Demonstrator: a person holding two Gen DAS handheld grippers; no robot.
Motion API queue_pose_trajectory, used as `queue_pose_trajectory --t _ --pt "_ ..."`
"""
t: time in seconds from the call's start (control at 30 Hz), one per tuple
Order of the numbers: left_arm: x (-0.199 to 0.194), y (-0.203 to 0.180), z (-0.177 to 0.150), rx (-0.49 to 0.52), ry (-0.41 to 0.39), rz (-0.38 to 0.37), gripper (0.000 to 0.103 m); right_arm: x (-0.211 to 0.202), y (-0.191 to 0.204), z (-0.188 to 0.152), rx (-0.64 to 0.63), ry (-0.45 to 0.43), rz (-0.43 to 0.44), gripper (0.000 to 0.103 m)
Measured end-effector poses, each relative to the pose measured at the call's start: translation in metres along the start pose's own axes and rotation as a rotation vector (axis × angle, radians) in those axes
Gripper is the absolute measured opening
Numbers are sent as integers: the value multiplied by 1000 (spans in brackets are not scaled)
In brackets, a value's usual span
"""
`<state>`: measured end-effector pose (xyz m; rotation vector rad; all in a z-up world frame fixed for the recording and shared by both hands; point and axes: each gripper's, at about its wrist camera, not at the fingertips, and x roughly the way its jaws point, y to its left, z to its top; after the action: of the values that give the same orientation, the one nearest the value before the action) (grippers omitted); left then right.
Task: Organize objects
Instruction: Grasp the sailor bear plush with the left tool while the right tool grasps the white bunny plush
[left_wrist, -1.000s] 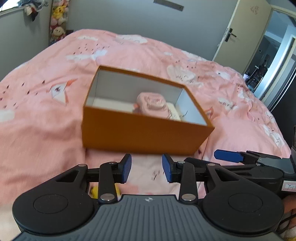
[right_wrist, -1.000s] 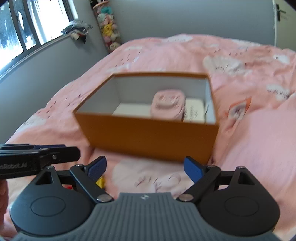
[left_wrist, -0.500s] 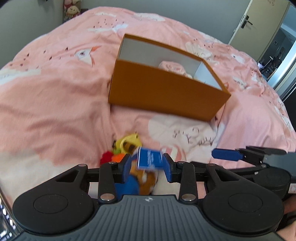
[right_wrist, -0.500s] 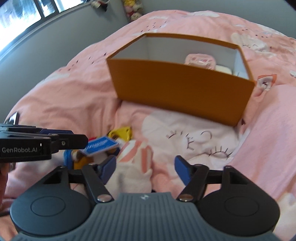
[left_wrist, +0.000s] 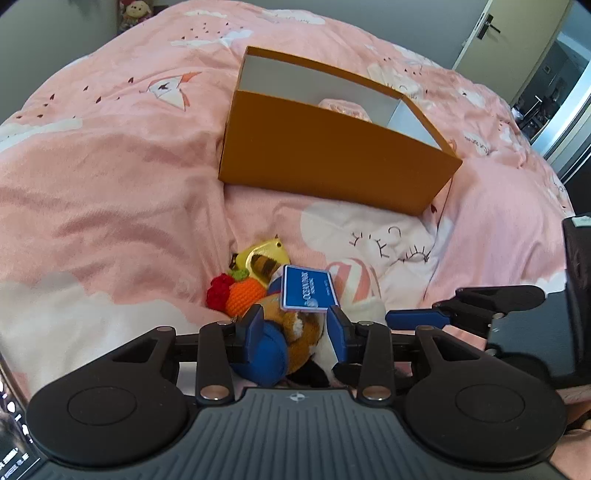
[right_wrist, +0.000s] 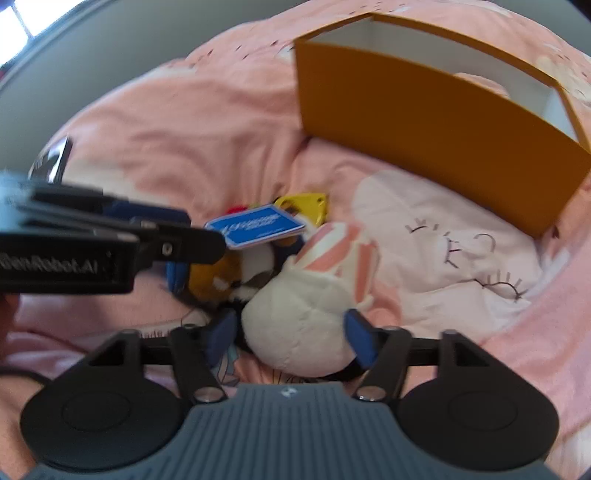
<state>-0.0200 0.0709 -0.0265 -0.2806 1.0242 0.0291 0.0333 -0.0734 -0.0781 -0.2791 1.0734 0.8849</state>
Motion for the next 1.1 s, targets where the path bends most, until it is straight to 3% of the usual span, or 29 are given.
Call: queue_pose_trajectory --t 0.2,0.33,0.6,0.7,0.87,0.9,0.93,1.0,1.1 --pt "0 9 -3 -20 29 16 55 16 7 3 -61 29 -58 86" --pt "6 8 -5 0 44 -2 58 20 0 4 -37 30 -101 82" --pt "15 -6 5 80 -45 -43 60 -5 -27 3 69 -49 -150 73" --pt "25 -8 12 51 -34 -90 60 -18 -38 3 98 -89 -209 72" --pt "33 -16 16 50 -41 -101 60 -30 -62 4 182 -122 -283 61" --pt "33 -18 16 65 -36 -95 58 -32 -65 4 193 -126 -309 52" --pt "33 -21 15 77 -20 -85 55 -34 -68 4 197 -125 -348 42" --pt "34 -25 12 95 56 -53 52 -35 -76 2 204 -103 -413 30" --pt "34 -27 5 100 139 -32 53 -38 -92 -1 274 -93 -381 30"
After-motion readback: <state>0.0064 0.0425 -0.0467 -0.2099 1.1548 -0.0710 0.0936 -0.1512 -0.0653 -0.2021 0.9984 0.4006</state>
